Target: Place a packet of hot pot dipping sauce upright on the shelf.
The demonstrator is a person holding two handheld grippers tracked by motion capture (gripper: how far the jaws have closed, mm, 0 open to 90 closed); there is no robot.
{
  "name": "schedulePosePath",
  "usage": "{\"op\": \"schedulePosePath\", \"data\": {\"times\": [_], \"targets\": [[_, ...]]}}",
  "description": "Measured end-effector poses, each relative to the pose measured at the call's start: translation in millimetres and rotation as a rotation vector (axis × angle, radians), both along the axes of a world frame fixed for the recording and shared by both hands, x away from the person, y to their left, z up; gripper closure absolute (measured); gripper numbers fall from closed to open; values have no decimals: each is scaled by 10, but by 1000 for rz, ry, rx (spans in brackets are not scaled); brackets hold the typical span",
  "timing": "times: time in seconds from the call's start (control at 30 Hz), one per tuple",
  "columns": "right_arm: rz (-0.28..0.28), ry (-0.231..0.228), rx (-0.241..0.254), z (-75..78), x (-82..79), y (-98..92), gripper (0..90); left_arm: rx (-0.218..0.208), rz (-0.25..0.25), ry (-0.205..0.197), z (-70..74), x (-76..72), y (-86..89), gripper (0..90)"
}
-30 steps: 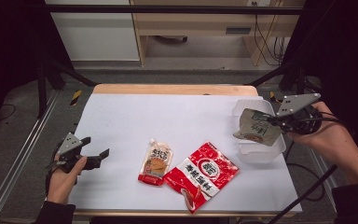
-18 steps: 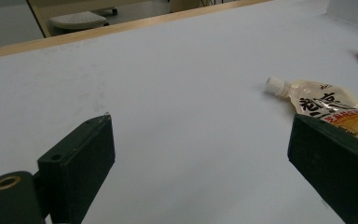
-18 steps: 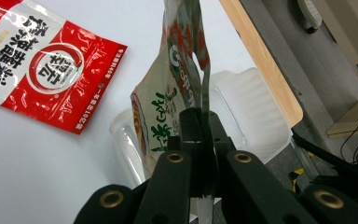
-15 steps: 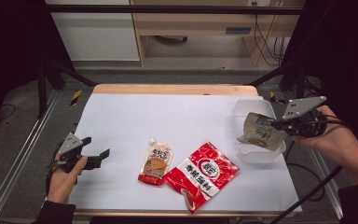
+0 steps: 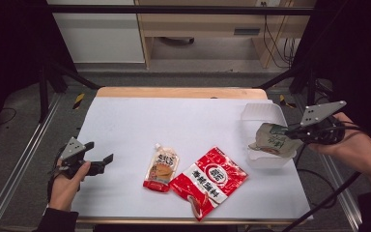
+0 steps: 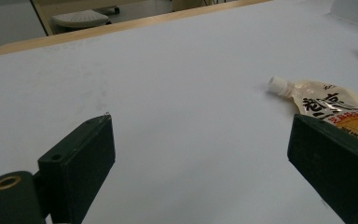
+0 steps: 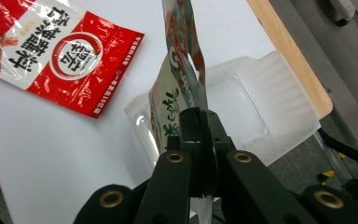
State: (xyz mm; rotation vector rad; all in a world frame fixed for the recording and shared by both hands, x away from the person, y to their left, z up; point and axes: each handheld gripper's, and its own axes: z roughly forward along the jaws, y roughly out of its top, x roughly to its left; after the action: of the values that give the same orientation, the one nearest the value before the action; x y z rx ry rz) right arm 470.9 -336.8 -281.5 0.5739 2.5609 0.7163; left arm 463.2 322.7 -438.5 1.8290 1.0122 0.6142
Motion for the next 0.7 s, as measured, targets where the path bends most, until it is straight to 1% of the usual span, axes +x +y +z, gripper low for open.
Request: {"op": "schedulePosePath", "data": {"times": [0.07, 0.1, 0.37, 0.43, 0.47, 0.5, 0.6, 0.63, 0.7], "targets": [[16, 5, 10, -7, -1, -18, 900, 1, 1, 1, -1, 3, -2, 73], [13, 9, 15, -7, -6, -25, 900, 5, -1, 2, -3, 2, -4, 73], [35, 22, -13, 33, -9, -7, 900, 7, 1, -1, 8, -10, 14, 73], [50, 30, -27, 61, 0, 4, 900, 7, 1, -1, 4, -4, 8, 73], [53, 38, -24, 62, 8, 8, 900, 8, -1, 0, 2, -1, 0, 73], [57, 49, -34, 58, 25, 16, 900, 14, -4, 3, 1, 1, -7, 73], [71, 81, -43, 0, 81, 43, 900, 18, -8, 0, 0, 0, -22, 73], [68, 84, -51, -31, 104, 47, 900, 18, -9, 1, -1, -1, -25, 72], [59, 86, -50, -103, 138, 50, 900, 19, -7, 0, -2, -1, -24, 73]]}}
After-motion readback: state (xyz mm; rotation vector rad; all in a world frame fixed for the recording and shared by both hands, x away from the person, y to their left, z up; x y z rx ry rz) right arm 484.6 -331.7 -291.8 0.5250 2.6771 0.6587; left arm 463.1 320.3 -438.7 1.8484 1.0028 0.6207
